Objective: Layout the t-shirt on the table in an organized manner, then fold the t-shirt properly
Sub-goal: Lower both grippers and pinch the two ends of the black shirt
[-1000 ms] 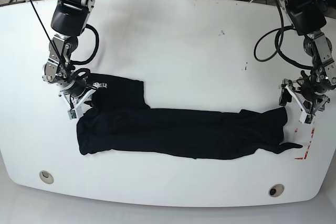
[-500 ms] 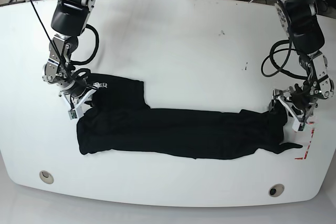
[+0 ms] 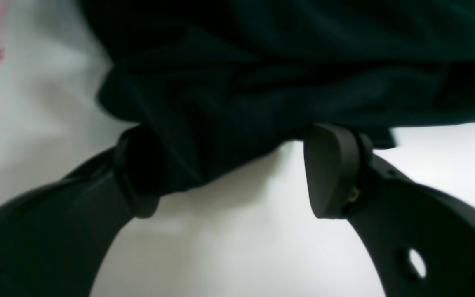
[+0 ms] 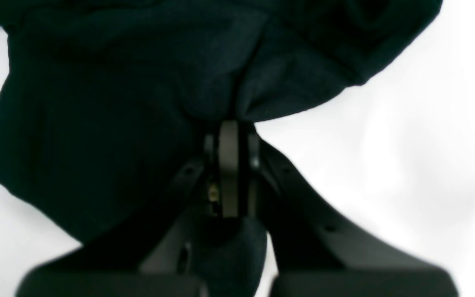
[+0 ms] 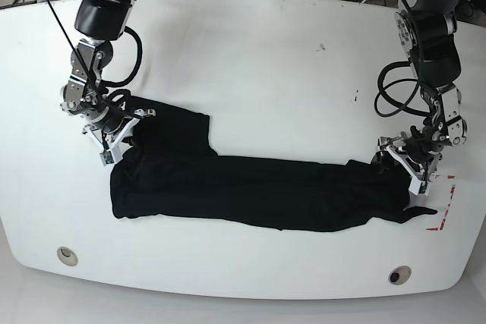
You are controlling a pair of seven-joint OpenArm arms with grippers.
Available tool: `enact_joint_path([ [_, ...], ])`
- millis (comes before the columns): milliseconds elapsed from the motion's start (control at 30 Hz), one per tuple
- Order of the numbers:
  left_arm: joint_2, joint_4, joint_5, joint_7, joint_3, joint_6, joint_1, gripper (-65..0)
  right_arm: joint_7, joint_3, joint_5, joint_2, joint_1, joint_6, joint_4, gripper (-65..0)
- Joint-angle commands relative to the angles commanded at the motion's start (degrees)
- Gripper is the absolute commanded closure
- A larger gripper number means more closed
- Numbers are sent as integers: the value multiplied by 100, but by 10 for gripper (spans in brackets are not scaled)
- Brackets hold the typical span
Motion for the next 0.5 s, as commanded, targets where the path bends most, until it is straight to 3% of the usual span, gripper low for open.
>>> enact_joint_path([
  [100,70,26,9,0,0,0,0,-344,0,0,0,0,-9,0,9,-2],
  [167,88,26,9,0,0,0,0,-192,0,0,0,0,-18,0,9,-2],
  [267,88,18,9,0,0,9,0,-42,0,0,0,0,-18,0,79,-2],
  [333,88,26,18,0,0,9,0,0,0,0,0,0,-88,0,185,-2],
  [500,70,141,18,35,0,-9,18,0,-255,0,9,-9,-255,0,774,-2],
])
